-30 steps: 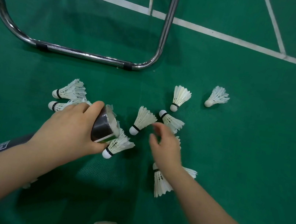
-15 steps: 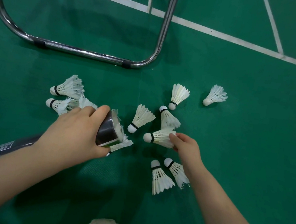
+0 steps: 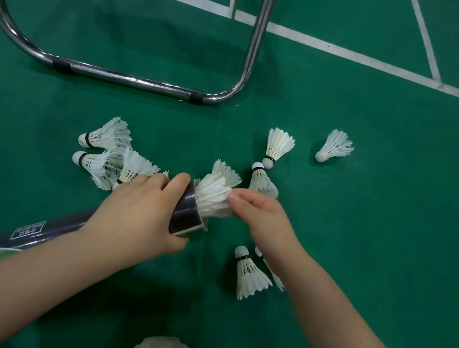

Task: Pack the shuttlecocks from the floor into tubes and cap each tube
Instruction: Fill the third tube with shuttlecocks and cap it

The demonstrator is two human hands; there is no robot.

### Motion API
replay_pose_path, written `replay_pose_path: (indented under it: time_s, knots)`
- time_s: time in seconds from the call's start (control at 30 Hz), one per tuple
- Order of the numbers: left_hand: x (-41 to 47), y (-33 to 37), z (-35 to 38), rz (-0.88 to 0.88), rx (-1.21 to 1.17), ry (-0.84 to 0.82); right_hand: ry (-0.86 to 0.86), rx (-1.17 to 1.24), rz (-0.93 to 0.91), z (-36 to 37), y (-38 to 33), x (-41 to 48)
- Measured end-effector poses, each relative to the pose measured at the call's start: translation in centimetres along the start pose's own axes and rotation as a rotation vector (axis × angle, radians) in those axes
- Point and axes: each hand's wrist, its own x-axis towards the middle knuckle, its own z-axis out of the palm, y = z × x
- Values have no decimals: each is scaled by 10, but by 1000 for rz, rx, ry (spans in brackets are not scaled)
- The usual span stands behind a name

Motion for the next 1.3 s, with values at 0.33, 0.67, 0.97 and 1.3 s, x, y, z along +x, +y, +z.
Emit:
replay_pose_path:
  time_s: [0.33, 0.67, 0.97, 1.3]
  knots:
    - [3, 19, -6, 44, 0, 24, -727, -77, 116, -12, -25, -1]
    - [-6, 33, 10, 92, 71, -40, -749, -241, 216, 5, -16, -8]
    - [-14, 32, 25, 188, 52, -72, 76, 344, 115, 3, 53, -59]
    - [-19, 39, 43, 235, 72, -112, 275, 324, 140, 6, 68, -70]
